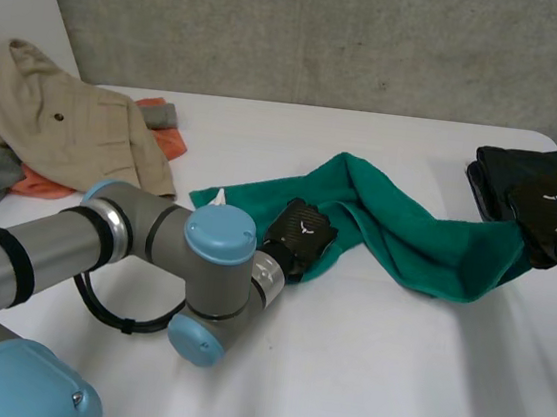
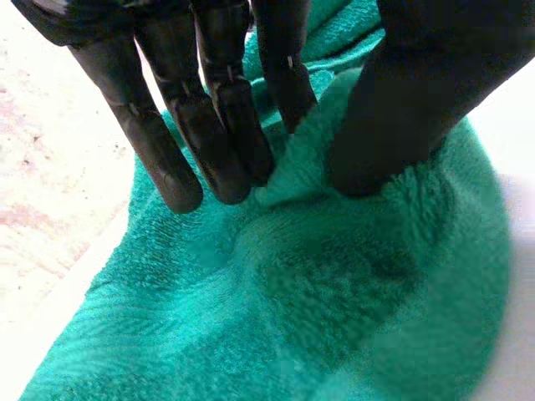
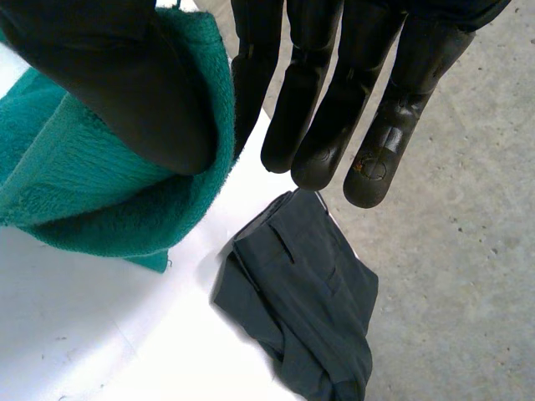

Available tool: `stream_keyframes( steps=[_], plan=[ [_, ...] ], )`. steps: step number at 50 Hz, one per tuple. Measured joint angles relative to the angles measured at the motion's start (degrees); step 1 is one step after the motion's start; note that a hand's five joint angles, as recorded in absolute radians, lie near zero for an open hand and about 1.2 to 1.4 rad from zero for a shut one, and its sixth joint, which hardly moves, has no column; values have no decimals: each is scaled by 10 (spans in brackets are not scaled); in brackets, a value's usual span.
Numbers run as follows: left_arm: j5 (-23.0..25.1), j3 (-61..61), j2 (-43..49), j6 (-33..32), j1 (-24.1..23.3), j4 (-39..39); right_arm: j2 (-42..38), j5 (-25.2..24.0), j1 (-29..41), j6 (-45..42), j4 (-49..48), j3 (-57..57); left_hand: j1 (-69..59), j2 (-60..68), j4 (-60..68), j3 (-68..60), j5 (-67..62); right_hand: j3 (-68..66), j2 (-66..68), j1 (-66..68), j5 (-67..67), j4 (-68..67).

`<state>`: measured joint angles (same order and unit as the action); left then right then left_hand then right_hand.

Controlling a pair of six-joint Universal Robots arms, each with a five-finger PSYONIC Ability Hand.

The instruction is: Fold the laundry.

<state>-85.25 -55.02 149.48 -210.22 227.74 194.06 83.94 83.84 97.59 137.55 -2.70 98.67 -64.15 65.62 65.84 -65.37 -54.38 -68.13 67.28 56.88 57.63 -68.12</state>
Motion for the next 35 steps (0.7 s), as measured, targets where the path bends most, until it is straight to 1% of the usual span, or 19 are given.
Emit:
stream_keyframes(
  steps=[2,6,9,10,11,12,16,17,18,19,20,22,23,26,27,29,30,31,35],
  plan=[
    [-3,1,-3,-3,0,1,0,0,0,0,-1,1,0,20,23,-22,-12,0,0,0,0,0],
    [-14,-4,-20,-10,1,2,0,0,-2,0,-2,2,0,22,27,-26,-12,0,0,0,0,0],
    [-26,-14,-40,-13,1,2,0,0,-3,0,-2,1,0,22,27,-26,-12,0,0,0,0,0],
    [-41,-29,-67,-15,3,2,0,-1,-4,-1,-1,-1,0,22,27,-26,-12,0,0,0,0,0],
    [-41,-29,-67,-15,3,2,0,-1,-4,-1,-1,-1,0,22,27,-26,-12,0,0,0,0,0],
    [-52,-45,-89,-16,5,1,1,-1,-5,-2,0,-3,0,23,27,-26,-12,0,0,0,0,0],
    [-59,-64,-109,-15,8,-1,2,-1,-5,-3,2,-6,0,23,27,-26,-12,0,0,0,0,0],
    [-66,-112,-153,-14,17,-5,5,-1,-5,-5,7,-9,0,23,27,-26,-12,0,0,0,0,0],
    [-66,-112,-153,-14,17,-5,5,-1,-5,-5,7,-9,0,23,27,-26,-12,0,0,0,0,0],
    [-67,-172,-208,-12,33,-9,14,-1,-7,-11,23,-17,0,24,28,-26,-12,0,0,0,0,0],
    [-66,-210,-243,-11,45,-9,21,-3,-8,-16,38,-22,0,24,29,-27,-12,0,0,0,0,0],
    [-65,-244,-277,-11,57,-10,26,-5,-10,-23,54,-28,0,24,29,-27,-11,0,0,0,0,0],
    [-63,-296,-333,-10,78,-10,34,-8,-16,-37,85,-36,0,24,29,-27,-12,0,0,0,0,0],
    [-61,-361,-409,-10,106,-11,45,-14,-30,-68,141,-49,0,24,29,-27,-12,0,0,0,0,0],
    [-60,-394,-453,-10,122,-12,49,-17,-38,-85,169,-54,0,24,29,-27,-12,0,0,0,0,0],
    [-55,-436,-510,-11,143,-18,55,-24,-56,-124,226,-59,0,24,29,-27,-12,0,0,0,0,0],
    [-53,-450,-528,-11,150,-21,56,-25,-59,-130,234,-59,0,24,29,-27,-12,0,0,0,0,0],
    [-47,-468,-552,-11,160,-28,58,-30,-70,-154,265,-59,0,24,29,-27,-12,0,0,0,0,0],
    [-25,-505,-594,-12,187,-56,58,-41,-87,-191,305,-53,0,25,29,-27,-12,0,0,0,0,0]
  ],
)
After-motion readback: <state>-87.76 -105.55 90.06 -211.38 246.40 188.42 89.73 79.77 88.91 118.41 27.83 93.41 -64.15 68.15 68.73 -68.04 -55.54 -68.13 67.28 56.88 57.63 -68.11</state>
